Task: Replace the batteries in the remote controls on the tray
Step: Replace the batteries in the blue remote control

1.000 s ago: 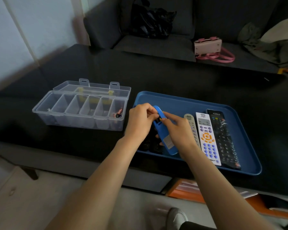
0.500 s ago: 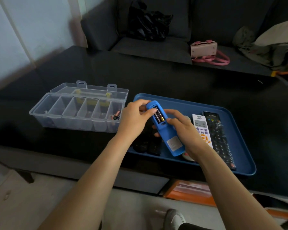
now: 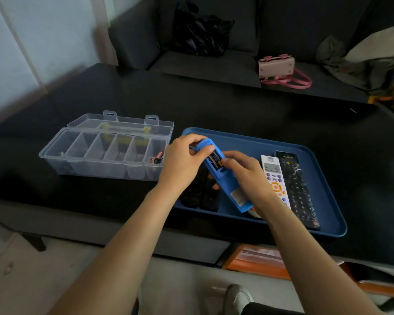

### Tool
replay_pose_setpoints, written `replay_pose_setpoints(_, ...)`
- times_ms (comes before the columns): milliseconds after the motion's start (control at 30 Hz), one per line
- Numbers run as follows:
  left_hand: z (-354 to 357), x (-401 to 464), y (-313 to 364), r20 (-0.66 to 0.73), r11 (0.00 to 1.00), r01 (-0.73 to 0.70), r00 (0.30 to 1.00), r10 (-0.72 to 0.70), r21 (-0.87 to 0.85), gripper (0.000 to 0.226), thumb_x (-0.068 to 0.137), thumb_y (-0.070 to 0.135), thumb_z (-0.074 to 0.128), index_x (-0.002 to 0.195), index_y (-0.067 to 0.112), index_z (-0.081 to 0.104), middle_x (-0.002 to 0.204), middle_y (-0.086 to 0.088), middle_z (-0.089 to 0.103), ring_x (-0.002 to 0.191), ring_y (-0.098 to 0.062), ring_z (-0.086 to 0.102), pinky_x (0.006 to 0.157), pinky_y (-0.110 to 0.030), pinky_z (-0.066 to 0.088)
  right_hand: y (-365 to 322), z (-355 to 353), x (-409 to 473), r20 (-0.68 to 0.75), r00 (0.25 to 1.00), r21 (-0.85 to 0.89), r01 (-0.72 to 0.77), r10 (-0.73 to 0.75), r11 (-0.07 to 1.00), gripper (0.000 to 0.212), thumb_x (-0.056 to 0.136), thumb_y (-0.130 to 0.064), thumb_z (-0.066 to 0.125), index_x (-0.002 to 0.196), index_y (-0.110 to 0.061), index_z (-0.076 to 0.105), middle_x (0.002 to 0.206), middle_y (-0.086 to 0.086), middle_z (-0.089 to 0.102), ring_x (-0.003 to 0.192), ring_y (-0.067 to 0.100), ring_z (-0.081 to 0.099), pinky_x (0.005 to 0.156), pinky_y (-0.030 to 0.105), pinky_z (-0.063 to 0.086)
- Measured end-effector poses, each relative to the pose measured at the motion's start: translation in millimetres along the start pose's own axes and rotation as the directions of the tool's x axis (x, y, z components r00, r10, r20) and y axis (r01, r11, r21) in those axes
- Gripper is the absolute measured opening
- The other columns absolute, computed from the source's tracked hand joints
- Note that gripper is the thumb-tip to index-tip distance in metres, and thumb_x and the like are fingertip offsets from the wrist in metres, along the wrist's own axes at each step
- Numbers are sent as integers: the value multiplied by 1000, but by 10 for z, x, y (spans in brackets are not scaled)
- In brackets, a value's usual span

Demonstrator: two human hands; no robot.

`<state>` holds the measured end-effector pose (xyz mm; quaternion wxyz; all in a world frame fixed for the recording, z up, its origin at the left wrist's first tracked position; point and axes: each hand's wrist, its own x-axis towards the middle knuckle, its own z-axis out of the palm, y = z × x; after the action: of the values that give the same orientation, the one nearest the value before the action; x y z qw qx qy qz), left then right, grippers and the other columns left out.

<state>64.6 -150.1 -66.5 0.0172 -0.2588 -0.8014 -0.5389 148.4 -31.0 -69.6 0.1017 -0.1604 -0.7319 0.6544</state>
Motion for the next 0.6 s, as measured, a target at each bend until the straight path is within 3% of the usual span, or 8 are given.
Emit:
replay_pose_setpoints(67,-9,13,1,25,994,60,998,-58,-91,17,85,20,65,102,18,66,97,5,65,89,-9,64,78,-26,56,11,-10,2,-1,1000,-30,15,-15,999,19,96,-10,50,108,-6,64,89,14,67,67,16,70,62,33,60)
replay_pose_setpoints(200,6,23,-13,61,965,170,985,-161,-198,14,84,16,66,97,23,65,95,6,65,93,-10,64,82,-28,55,26,-12,0,7,1000,-79,27,-26,997,15,94,-9,54,105,-13,64,88,10,68,75,22,71,67,39,61)
replay_pose_setpoints(333,10,22,-34,84,991,109,991,-103,-78,25,85,17,65,110,16,67,103,2,67,93,-9,64,87,-34,54,26,-26,2,5,1000,-121,15,-15,993,16,94,-9,54,105,-14,63,84,9,69,70,25,71,65,37,61)
replay_pose_setpoints(433,5,6,-12,58,996,22,998,-27,83,42,83,22,68,123,16,60,111,1,64,94,-8,61,89,-22,49,4,-27,-1,-6,1000,-106,16,-16,994,19,94,-7,51,105,-17,64,83,6,70,63,21,70,63,31,58)
replay_pose_setpoints(600,35,-22,11,82,937,-102,994,79,333,66,80,28,71,138,11,43,129,-6,53,119,-19,48,97,-25,36,-31,-9,-9,27,998,35,-52,51,998,33,94,-3,43,106,-23,66,90,9,71,69,20,70,64,33,57)
